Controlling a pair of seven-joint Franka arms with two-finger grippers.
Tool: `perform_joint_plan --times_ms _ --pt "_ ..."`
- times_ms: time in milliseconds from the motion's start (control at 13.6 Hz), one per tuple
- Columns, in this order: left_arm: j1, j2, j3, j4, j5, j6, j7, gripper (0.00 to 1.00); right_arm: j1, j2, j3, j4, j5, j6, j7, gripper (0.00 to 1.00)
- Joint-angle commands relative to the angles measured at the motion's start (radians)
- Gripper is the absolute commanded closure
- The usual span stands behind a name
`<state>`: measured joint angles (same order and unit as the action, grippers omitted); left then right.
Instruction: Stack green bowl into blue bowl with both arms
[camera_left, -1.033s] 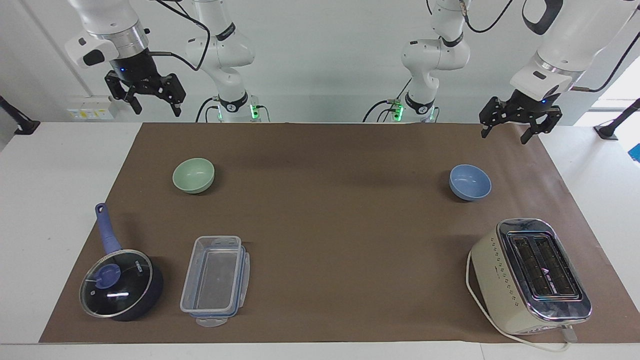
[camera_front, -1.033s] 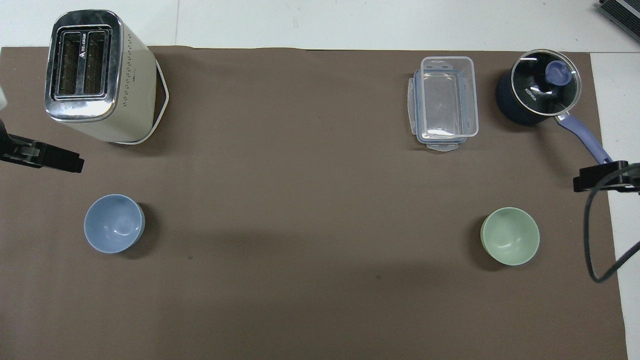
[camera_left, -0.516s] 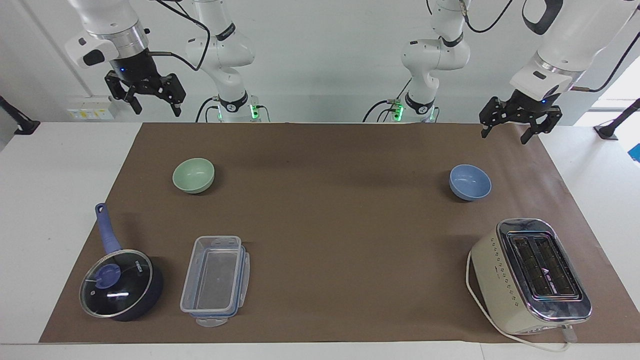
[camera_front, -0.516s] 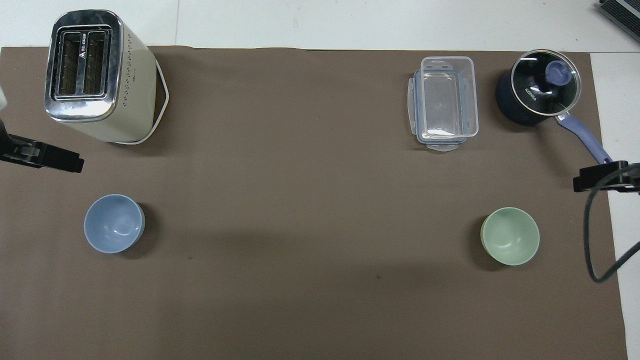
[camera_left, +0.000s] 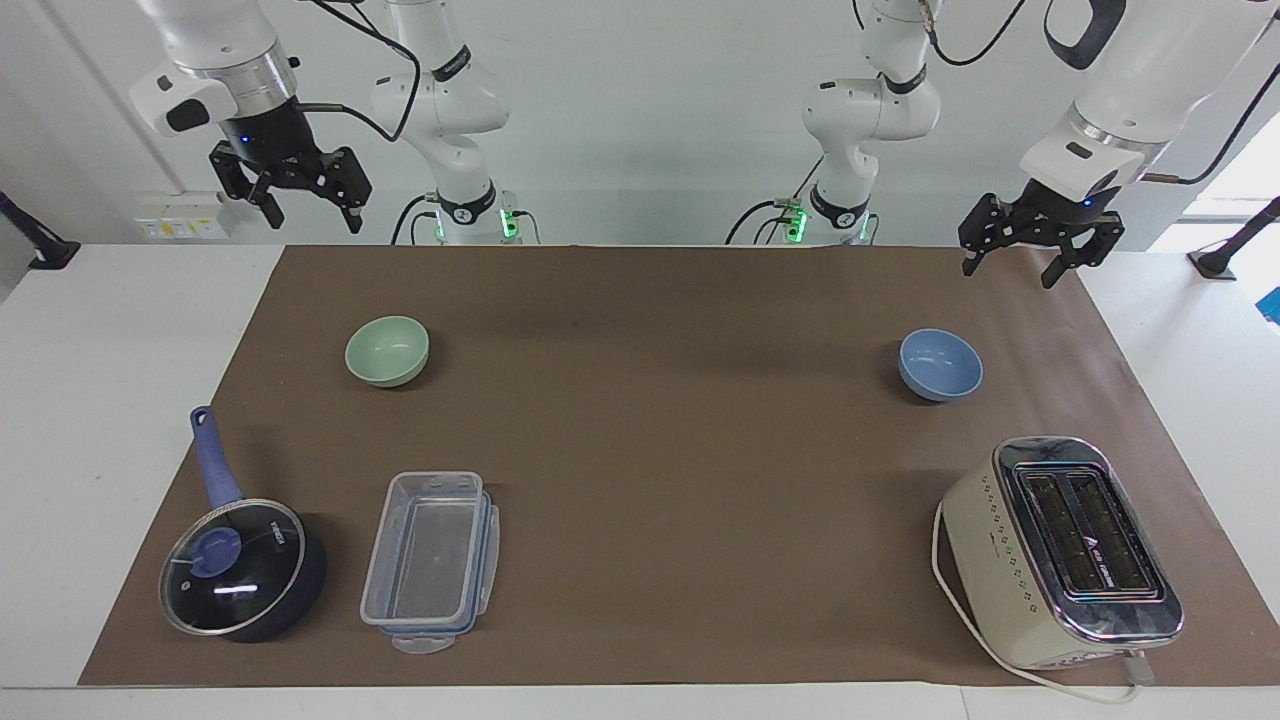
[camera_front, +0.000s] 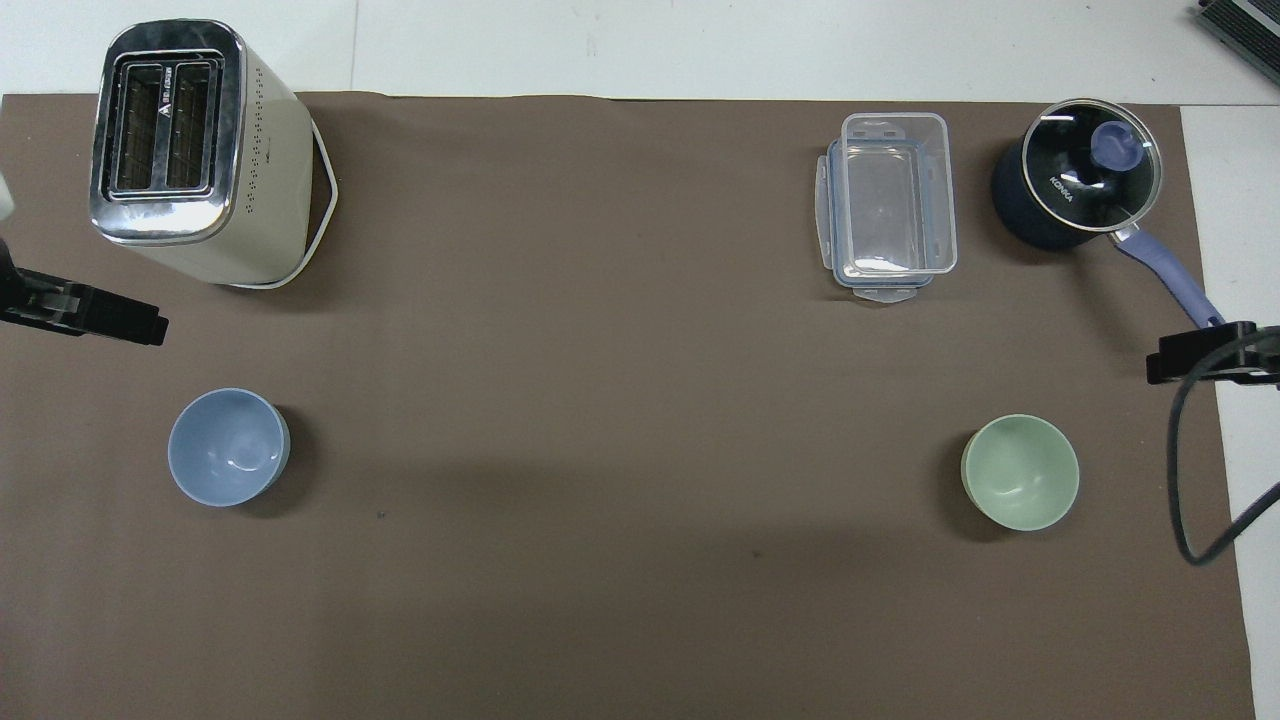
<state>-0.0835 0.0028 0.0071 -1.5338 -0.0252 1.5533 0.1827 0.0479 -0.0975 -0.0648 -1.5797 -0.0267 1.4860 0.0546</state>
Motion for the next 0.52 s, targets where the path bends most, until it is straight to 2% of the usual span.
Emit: perform_joint_plan --times_ms 0,443 --pt "0.007 -0.004 -0.006 0.007 0.011 -0.004 -0.011 0.00 -0.005 -0.018 -0.003 -0.016 0.016 -0.004 -0.015 0.00" --pt "0.007 -0.003 -0.009 0.007 0.011 -0.009 -0.016 0.00 -0.005 -0.018 -0.003 -0.016 0.016 -0.004 -0.015 0.00"
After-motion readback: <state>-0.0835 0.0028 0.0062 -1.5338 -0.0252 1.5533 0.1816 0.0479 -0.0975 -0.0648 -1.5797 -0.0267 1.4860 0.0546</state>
